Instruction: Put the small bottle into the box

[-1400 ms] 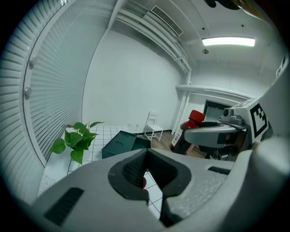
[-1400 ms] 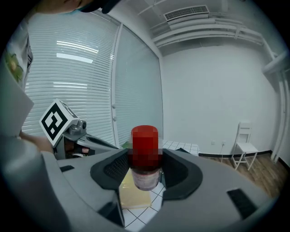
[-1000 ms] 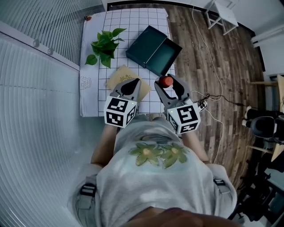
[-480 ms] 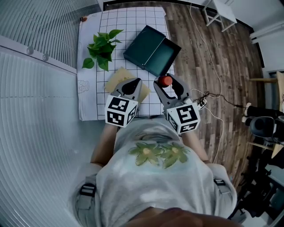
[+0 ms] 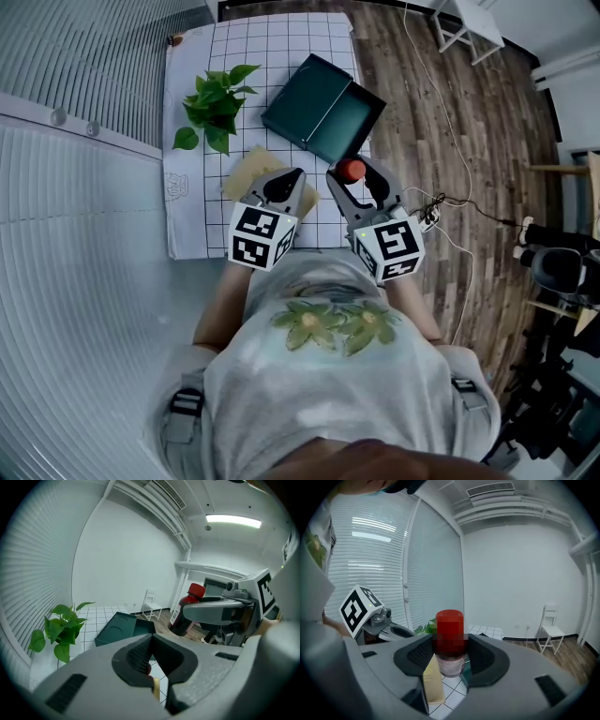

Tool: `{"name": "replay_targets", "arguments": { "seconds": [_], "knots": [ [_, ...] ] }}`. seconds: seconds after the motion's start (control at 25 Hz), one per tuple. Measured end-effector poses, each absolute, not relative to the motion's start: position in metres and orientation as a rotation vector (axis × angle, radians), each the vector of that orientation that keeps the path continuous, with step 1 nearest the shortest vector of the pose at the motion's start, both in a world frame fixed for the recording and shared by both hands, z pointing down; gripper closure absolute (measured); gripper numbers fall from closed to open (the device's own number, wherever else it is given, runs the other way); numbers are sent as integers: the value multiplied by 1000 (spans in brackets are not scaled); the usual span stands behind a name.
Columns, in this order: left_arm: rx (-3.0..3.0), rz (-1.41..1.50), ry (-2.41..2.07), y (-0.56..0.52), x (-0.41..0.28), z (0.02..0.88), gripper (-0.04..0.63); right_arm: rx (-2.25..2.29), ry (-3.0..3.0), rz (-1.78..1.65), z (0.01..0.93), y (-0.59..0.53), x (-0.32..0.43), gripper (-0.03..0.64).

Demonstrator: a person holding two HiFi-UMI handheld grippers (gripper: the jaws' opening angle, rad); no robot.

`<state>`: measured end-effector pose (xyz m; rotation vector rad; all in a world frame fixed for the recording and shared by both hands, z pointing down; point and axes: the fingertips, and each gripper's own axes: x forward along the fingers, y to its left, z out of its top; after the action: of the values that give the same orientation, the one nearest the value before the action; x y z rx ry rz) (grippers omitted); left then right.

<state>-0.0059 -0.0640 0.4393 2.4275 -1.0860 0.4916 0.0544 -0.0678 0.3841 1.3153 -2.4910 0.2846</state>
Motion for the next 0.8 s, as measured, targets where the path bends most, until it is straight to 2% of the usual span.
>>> {"name": "replay_targets", "arguments": {
  "seconds": [0.8],
  "knots": [
    [2379,531,-1058,-75,-9,463,588,1308,-2465,311,401,-97,53,399]
  ]
}}
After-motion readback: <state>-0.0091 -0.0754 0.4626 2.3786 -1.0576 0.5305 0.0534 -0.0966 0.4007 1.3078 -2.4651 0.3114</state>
